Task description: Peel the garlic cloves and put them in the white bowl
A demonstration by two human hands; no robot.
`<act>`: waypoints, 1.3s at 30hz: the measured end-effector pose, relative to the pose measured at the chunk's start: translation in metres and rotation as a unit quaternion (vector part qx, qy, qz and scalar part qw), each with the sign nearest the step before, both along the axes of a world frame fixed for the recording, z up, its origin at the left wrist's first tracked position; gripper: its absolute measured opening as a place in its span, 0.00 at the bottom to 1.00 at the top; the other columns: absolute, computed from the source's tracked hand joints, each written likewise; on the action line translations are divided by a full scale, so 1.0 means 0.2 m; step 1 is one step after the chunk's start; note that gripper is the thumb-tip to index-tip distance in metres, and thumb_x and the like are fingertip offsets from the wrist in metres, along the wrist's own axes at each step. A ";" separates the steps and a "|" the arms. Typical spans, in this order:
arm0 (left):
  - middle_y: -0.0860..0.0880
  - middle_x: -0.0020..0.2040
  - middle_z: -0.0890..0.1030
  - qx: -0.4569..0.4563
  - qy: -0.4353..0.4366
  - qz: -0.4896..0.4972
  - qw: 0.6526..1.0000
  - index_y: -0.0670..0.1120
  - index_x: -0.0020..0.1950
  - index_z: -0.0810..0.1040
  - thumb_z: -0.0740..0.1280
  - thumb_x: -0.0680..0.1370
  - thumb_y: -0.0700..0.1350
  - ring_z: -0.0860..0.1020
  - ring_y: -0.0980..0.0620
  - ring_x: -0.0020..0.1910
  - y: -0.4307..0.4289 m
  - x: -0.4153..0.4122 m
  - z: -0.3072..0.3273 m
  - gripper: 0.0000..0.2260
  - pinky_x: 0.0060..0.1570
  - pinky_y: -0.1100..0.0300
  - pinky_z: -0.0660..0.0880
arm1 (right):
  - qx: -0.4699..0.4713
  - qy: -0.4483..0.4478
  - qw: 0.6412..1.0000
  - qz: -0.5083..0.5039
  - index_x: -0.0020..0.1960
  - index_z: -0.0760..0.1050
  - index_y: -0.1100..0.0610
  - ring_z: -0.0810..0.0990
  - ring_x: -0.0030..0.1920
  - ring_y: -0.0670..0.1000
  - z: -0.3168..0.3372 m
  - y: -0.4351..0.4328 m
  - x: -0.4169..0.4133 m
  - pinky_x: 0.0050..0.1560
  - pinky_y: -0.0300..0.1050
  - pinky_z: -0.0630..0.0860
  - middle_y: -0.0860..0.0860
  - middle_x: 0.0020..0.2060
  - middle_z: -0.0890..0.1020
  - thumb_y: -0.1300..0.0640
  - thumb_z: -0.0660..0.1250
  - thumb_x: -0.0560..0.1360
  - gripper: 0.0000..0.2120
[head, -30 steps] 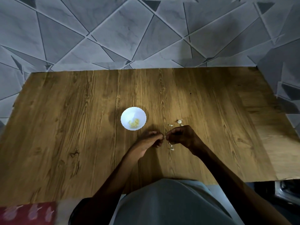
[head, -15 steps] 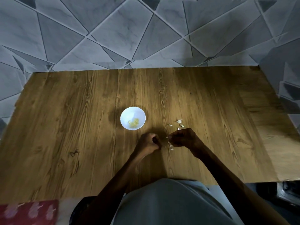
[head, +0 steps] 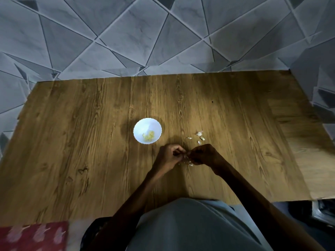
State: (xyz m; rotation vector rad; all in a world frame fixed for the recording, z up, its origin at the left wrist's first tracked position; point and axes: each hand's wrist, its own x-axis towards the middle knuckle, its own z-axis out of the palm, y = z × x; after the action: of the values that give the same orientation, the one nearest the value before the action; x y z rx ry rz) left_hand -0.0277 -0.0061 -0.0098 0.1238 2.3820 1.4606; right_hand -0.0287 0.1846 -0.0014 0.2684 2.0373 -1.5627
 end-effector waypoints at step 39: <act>0.52 0.46 0.84 -0.097 -0.038 0.165 0.981 0.52 0.46 0.82 0.66 0.77 0.39 0.82 0.52 0.44 -0.14 0.07 -0.14 0.08 0.50 0.52 0.80 | 0.300 0.356 0.872 0.149 0.54 0.82 0.58 0.82 0.48 0.53 -0.18 -0.11 -0.06 0.45 0.40 0.77 0.54 0.49 0.84 0.63 0.66 0.77 0.08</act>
State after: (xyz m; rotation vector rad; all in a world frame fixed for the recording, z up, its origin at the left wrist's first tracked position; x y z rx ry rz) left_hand -0.0143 -0.0332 -0.0372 -0.3856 2.5539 1.3247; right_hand -0.0416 0.1625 -0.0367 -0.4641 2.9316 -0.8476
